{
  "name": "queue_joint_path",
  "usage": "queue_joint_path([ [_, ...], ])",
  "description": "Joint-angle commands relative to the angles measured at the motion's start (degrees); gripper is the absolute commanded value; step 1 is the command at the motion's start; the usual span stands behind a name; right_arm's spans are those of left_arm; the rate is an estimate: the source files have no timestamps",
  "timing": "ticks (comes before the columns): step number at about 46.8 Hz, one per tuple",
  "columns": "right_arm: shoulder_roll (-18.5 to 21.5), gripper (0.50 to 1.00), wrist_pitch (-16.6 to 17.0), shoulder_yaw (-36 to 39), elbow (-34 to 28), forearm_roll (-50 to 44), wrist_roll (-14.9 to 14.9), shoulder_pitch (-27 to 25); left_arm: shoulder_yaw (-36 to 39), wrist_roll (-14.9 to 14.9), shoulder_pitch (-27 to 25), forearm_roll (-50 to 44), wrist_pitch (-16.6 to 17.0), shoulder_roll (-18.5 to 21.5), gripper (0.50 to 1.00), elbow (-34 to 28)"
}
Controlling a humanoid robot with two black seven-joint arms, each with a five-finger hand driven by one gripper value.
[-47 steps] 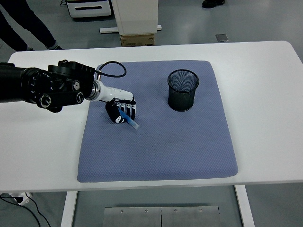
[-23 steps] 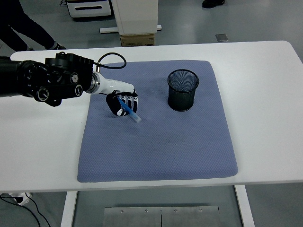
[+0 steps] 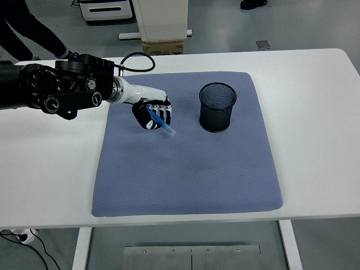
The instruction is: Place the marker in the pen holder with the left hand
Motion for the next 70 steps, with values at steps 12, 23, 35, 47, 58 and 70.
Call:
queue_joint_path([
  [12,0.0,1.0,0.01,0.0,0.0,0.0,0.03,0.0,-2.19,-0.17,-3.78,-1.36,-2.1,0.0,0.505,-0.01],
  [23,0.0,1.0,0.01,0.0,0.0,0.0,0.03,-0.09,-4.83,-0.17,-4.22,-2.32,-2.02,-0.36,0.505,-0.01],
  [35,0.0,1.0,0.01,0.0,0.0,0.0,0.03,0.0,-8.43,-0.08,-4.13,-4.87,-2.02,-1.15,0.505,0.08],
  [47,0.0,1.0,0.01,0.0,0.0,0.0,0.03,0.0,-13.0,-0.17,-3.08,-6.81,-1.84,-2.55,0.505,0.43],
  [58,0.0,1.0,0.01,0.0,0.0,0.0,0.03,0.0,-17.75,-0.17,0.26,-8.21,-1.84,-4.57,0.505,3.33],
  [70,0.0,1.0,0.01,0.0,0.0,0.09,0.03,0.0,-22.5,-0.17,5.0,-8.65,-1.75,-5.63,0.505,6.76],
])
